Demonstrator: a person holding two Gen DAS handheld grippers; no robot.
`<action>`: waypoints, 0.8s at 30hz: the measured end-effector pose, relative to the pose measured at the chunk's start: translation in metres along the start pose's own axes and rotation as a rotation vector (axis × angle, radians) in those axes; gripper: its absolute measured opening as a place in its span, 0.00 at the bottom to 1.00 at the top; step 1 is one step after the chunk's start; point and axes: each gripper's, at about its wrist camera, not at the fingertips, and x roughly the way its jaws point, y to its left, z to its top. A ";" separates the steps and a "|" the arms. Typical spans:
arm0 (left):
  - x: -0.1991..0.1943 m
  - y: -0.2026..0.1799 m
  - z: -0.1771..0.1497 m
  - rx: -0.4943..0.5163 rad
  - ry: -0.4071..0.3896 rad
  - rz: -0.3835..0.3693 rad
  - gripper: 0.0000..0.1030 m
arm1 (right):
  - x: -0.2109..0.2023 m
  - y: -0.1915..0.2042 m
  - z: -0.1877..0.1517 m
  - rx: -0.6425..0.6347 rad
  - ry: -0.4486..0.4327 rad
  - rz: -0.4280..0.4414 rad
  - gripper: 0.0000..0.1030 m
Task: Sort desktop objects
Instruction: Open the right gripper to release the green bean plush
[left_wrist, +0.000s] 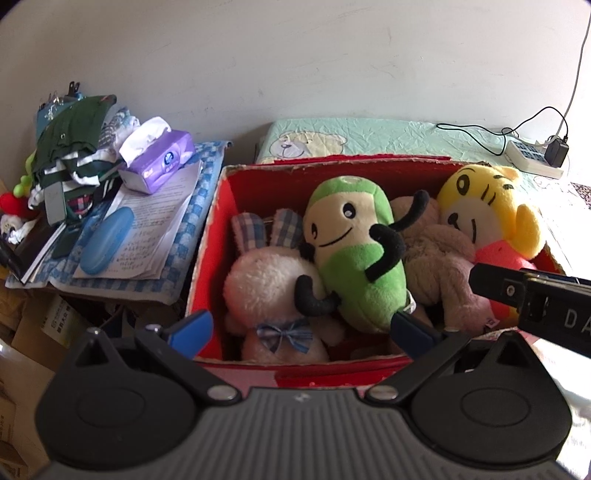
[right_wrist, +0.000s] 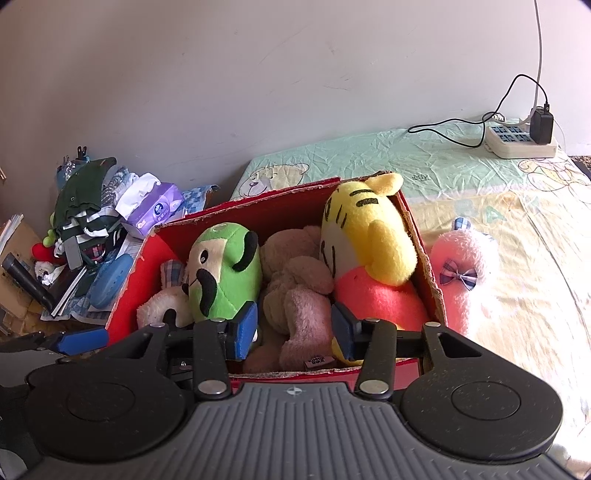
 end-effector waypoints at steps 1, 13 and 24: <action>0.000 0.000 -0.001 0.000 0.003 0.000 1.00 | -0.001 0.000 -0.001 -0.001 -0.001 0.000 0.46; -0.014 0.001 -0.003 -0.038 -0.015 0.000 1.00 | -0.017 0.002 -0.002 -0.025 -0.009 0.011 0.45; -0.029 -0.002 -0.005 -0.055 -0.014 -0.026 1.00 | -0.038 0.006 0.000 -0.075 -0.028 -0.032 0.46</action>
